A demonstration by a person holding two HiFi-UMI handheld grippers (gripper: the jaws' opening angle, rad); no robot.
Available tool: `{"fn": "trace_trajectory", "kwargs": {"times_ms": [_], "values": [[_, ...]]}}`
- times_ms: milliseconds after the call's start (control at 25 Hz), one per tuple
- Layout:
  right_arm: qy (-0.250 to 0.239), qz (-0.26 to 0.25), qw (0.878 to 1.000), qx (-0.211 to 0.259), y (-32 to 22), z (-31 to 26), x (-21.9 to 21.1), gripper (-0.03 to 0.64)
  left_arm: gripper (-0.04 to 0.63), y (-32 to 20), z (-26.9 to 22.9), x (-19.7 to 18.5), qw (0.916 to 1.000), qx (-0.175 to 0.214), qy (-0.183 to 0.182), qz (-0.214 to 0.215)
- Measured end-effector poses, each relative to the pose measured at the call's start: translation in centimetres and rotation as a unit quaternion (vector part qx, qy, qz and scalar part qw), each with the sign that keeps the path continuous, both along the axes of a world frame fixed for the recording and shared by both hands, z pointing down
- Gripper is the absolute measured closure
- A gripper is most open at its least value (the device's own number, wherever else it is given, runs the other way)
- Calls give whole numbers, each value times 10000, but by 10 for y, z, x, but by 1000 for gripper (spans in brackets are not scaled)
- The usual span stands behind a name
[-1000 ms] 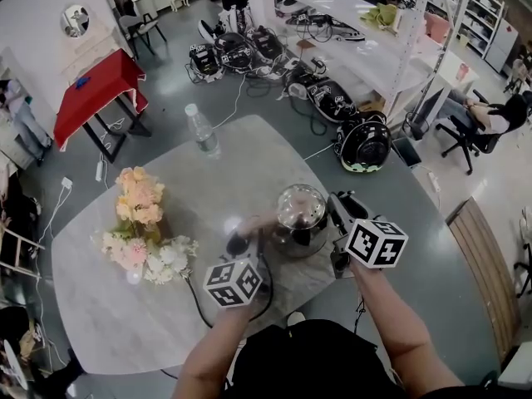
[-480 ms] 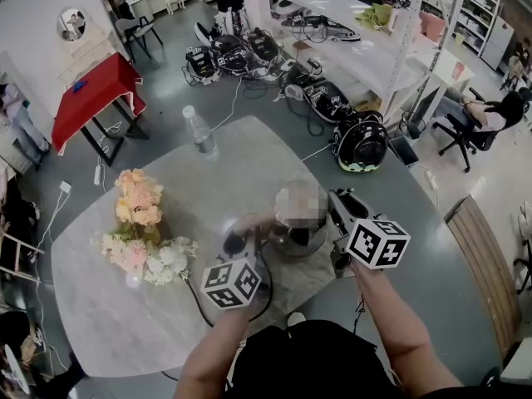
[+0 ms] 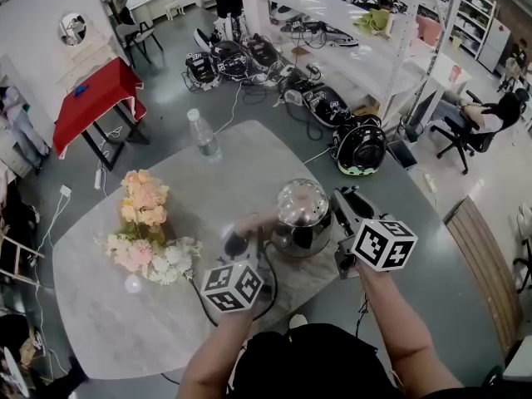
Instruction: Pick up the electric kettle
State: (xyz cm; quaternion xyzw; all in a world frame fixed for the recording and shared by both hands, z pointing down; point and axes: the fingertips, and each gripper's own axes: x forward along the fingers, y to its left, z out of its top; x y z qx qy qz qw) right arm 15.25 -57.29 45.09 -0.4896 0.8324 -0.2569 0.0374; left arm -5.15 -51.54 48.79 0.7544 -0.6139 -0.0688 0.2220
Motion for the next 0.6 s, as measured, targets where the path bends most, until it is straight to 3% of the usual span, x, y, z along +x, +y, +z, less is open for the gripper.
{"fn": "trace_trajectory", "kwargs": {"times_ms": [600], "values": [[6,316,9995,94,69,-33,-6,528,474,54,-32,-9,9994,67,18,348]]}}
